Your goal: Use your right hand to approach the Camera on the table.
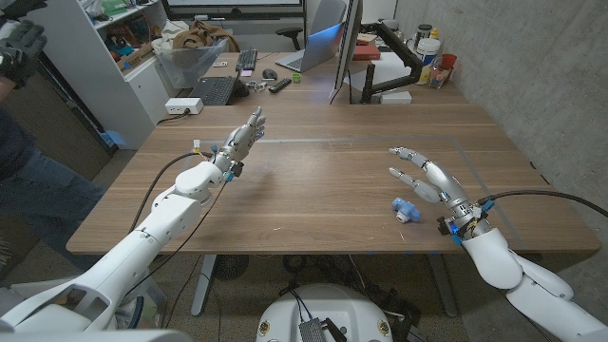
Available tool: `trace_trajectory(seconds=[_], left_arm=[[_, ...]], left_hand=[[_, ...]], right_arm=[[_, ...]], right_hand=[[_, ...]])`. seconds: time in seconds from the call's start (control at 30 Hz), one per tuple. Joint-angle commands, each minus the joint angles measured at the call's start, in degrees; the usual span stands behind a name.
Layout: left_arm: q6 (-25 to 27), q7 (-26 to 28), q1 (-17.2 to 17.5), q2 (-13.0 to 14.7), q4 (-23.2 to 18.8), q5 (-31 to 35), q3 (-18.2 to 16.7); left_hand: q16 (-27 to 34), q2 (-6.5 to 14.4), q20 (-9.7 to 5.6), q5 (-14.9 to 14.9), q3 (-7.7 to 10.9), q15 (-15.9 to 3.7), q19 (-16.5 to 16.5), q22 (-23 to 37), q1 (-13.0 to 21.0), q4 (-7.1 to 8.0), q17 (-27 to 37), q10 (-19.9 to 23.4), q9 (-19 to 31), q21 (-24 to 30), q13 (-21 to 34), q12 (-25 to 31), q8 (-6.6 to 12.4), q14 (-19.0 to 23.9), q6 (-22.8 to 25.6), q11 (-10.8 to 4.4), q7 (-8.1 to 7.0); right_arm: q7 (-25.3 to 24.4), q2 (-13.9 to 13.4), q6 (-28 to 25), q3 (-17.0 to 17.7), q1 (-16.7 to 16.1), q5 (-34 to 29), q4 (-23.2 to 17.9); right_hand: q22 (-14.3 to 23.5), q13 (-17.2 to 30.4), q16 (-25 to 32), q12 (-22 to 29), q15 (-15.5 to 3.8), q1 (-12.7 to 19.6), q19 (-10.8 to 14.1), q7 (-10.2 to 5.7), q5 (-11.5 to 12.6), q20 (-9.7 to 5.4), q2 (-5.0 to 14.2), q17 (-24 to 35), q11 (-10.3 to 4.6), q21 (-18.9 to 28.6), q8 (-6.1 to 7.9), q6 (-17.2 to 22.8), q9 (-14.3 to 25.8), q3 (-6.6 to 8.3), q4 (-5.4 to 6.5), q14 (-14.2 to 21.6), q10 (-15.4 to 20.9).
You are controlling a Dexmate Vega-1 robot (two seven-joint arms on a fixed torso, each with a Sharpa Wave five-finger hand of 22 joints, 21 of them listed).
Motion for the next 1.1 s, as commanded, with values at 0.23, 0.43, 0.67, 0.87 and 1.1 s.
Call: trace_trajectory(seconds=[0.23,0.43,0.67,0.87,1.1], left_arm=[[-0.14,-0.28,-0.34,0.11,-0.39,0.22,0.48],[0.10,-0.29,-0.24,0.26,-0.53,0.16,0.52],[0.01,-0.20,-0.05,0.39,-0.63,0.12,0.40],[-0.47,-0.41,-0.02,0.19,-0.49,-0.07,0.35],[-0.71,-0.50,-0.14,0.03,-0.38,-0.07,0.43]], left_hand=[[-0.06,0.69,-0.28,0.07,-0.41,-0.31,0.03,0.30,0.31,0.04,0.21,-0.27,0.19,-0.20,0.16,0.04,0.04,-0.09,-0.58,-0.22,0.11],[-0.06,0.73,-0.26,0.07,-0.47,-0.30,0.02,0.30,0.35,0.03,0.21,-0.29,0.19,-0.31,0.15,0.03,0.04,-0.10,-0.66,-0.13,0.17],[-0.08,0.77,-0.25,0.06,-0.56,-0.25,0.05,0.30,0.39,0.02,0.21,-0.25,0.19,-0.44,0.15,0.04,0.02,-0.14,-0.83,-0.27,0.28],[-0.04,0.80,-0.28,0.05,-0.63,-0.26,0.16,0.30,0.42,0.01,0.20,-0.25,0.19,-0.53,0.15,0.05,0.07,-0.05,-0.81,-0.23,0.30],[-0.04,0.84,-0.14,0.05,-0.71,-0.27,0.14,0.31,0.46,0.00,0.20,-0.27,0.19,-0.66,0.15,0.04,0.10,-0.05,-0.82,-0.19,0.36]], right_arm=[[-2.54,-0.37,-3.01,0.84,-2.25,-5.37,-1.88],[-3.59,-0.81,-4.51,0.78,-2.84,-7.85,-2.62],[-4.37,-1.64,-5.88,0.47,-3.38,-9.85,-3.39],[-3.37,-2.57,-7.71,-0.05,-3.95,-9.94,-4.11],[-2.95,-3.60,-9.47,-0.63,-4.31,-10.48,-5.12]], right_hand=[[0.10,0.12,-0.07,0.28,-0.23,0.70,-0.24,-0.16,0.42,-0.34,0.04,0.20,-0.12,-0.29,-0.27,-0.05,0.33,0.18,-0.55,-0.44,0.44],[0.10,0.12,-0.06,0.23,-0.29,0.77,-0.21,-0.29,0.46,-0.54,0.01,0.19,-0.35,-0.43,-0.28,-0.04,0.33,0.21,-0.65,-0.44,0.40],[0.11,0.12,-0.05,0.24,-0.49,0.85,-0.11,-0.54,0.52,-0.67,-0.04,0.18,-0.47,-0.60,-0.26,0.05,0.33,0.24,-0.78,-0.43,0.50],[0.12,0.13,-0.02,0.21,-0.56,0.90,0.04,-0.70,0.57,-0.75,-0.07,0.17,-0.75,-0.70,-0.28,0.03,0.34,0.26,-0.87,-0.40,0.50],[0.13,0.13,0.00,0.05,-0.74,0.94,0.08,-0.87,0.63,-0.75,-0.03,0.18,-0.76,-0.91,-0.41,-0.29,0.35,0.32,-0.96,-0.39,0.17]])
